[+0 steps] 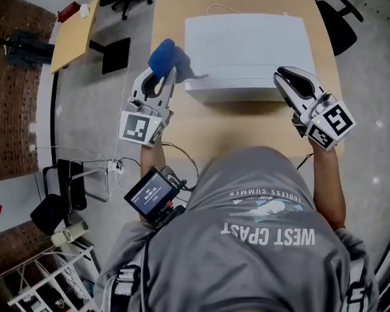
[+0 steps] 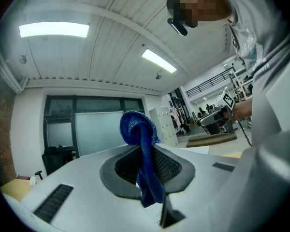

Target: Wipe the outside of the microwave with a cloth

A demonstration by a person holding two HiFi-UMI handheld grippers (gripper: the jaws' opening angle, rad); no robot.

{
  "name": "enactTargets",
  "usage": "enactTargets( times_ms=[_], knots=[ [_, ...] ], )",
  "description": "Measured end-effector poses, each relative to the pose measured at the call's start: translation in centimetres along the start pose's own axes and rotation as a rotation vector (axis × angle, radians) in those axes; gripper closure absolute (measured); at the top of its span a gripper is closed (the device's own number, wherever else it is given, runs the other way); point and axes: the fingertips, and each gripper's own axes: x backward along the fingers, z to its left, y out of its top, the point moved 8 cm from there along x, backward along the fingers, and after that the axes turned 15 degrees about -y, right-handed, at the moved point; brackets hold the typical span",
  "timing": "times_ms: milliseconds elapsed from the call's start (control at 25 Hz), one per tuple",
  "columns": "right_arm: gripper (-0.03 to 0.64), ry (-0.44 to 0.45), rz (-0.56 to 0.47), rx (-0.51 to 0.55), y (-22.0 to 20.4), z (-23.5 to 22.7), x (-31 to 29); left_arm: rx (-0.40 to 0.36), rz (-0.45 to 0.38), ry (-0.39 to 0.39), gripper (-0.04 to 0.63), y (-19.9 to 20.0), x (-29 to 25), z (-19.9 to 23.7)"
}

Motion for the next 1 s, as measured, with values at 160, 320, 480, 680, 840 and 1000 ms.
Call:
enactTargets(
  times_ms=[160, 320, 480, 680, 840, 1000],
  knots=[
    [0.569, -0.003, 0.007, 0.015, 0.9, -0.8, 1.0, -0.025, -0.001, -0.028, 0.531, 2.0, -1.6, -0.5],
    [0.571, -0.024, 0.006, 0.005, 1.2, -1.6, 3.3, -0.037, 0.014, -0.048, 0.531, 3.1, -2.7, -2.1],
    [0.571, -0.036, 0.007, -0.002, -0.3, -2.2, 8.4, -0.038, 0.024, -0.05, 0.531, 3.1, -2.9, -7.1],
    [0.571, -0.039, 0.009, -0.01, 1.0, -4.2, 8.7, -0.037, 0.025, -0.047, 0.531, 4.5, -4.6, -6.9],
    [0.571, -0.029, 0.005, -0.01, 0.2, -5.3, 10.3, -0.038, 0.027, -0.04, 0.531, 4.2, -5.5, -8.7],
    [0.571, -0.041, 0.003, -0.005, 0.5, -6.6, 11.6, -0.047, 0.018, -0.051, 0.531, 4.8, -7.1, -9.5]
  ],
)
